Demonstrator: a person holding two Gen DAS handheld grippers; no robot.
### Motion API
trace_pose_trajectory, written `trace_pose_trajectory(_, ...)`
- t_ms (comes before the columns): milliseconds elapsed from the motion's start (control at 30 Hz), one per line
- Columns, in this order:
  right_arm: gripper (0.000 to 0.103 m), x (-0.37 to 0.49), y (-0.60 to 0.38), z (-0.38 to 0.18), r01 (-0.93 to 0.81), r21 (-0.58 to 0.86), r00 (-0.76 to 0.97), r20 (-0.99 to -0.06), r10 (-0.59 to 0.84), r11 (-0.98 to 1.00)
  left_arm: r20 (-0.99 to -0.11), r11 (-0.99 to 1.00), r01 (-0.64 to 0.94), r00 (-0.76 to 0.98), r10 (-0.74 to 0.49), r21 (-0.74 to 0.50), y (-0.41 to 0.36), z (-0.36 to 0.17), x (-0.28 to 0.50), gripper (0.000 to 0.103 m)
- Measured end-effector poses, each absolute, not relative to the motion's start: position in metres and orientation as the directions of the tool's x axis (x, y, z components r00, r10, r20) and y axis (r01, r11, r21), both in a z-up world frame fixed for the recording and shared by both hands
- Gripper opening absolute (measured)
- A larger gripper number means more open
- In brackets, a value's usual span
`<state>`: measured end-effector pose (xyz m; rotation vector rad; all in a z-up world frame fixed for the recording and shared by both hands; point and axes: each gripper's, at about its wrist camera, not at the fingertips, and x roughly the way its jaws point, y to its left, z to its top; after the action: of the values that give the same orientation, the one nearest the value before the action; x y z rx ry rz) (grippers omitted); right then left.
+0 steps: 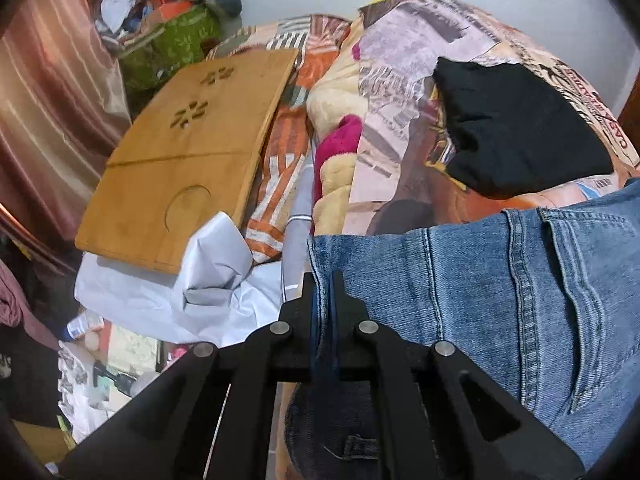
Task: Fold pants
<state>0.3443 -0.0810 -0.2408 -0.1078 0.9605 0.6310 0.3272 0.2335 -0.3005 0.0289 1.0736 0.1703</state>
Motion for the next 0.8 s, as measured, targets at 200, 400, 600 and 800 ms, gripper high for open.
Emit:
trace_pose_trajectory(200,0.009,0.357,-0.086,-0.246,-0.509,0.230,0.351,-0.824,0.444,0.830,-0.879,0.982,-0.058,0.439,0.185,0.178,0.221,-0.300,0.328,0.007)
trace_pose_trajectory(400,0.029,0.331,-0.137,-0.200,-0.442,0.204,0.444,-0.796,0.411,0.873,-0.862,0.994,-0.076,0.495,0.107,0.080,0.215,-0.246,0.305,0.010)
trace_pose_trajectory(600,0.054,0.296,-0.225,-0.169,-0.321,0.156,0.550,-0.773,0.318,0.934,-0.801,0.999,-0.046,0.597,0.037,0.012,0.178,-0.191,0.284,0.032)
trace_pose_trajectory(800,0.054,0.277,-0.285,-0.201,-0.223,0.110,0.483,-0.851,0.208,0.969,-0.830,0.999,0.033,0.557,-0.043,-0.029,0.117,-0.208,0.279,0.040)
